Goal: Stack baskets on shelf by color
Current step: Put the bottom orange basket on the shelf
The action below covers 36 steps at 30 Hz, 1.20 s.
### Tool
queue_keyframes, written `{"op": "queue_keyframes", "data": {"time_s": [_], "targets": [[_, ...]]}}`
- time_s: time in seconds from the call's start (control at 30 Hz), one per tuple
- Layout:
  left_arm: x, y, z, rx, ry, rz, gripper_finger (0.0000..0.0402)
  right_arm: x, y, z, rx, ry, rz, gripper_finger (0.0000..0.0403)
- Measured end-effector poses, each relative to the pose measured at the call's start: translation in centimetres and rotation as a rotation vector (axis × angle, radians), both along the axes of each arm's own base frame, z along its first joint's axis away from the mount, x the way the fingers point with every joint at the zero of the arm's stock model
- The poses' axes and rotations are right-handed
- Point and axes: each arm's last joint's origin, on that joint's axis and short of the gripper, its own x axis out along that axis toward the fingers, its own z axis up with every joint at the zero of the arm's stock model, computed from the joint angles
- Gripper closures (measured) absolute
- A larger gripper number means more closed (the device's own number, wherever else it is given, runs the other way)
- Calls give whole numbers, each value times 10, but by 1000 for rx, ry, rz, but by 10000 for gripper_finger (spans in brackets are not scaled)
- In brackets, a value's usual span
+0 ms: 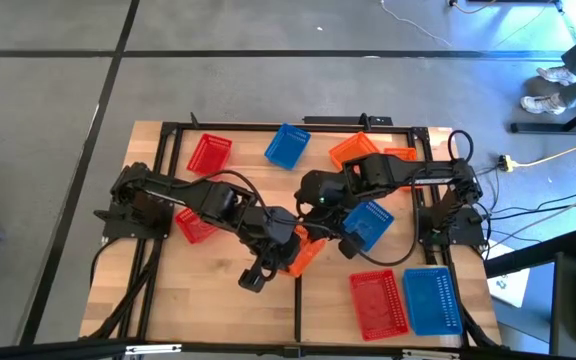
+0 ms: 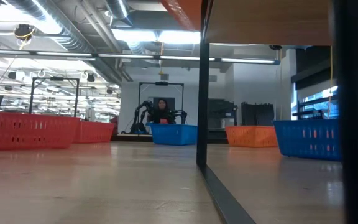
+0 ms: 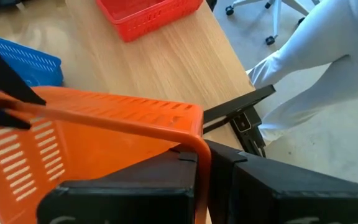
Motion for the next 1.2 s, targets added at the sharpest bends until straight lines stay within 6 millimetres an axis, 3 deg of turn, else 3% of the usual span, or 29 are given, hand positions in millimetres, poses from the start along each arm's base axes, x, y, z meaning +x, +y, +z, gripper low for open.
{"op": "queue_keyframes", "data": {"time_s": [0.07, 0.43, 0.87, 1.2], "targets": [[-1, 0, 1, 3, -4, -1, 401, -1, 0, 0, 17, 7, 14, 393], [-1, 1, 2, 16, -16, 22, 400, 0, 0, 0, 23, 6, 16, 397], [0, 2, 3, 14, -18, 64, 322, -1, 0, -1, 23, 20, 14, 401], [-2, 2, 1, -18, 27, 77, 317, -4, -1, -3, 10, 64, 7, 402]]}}
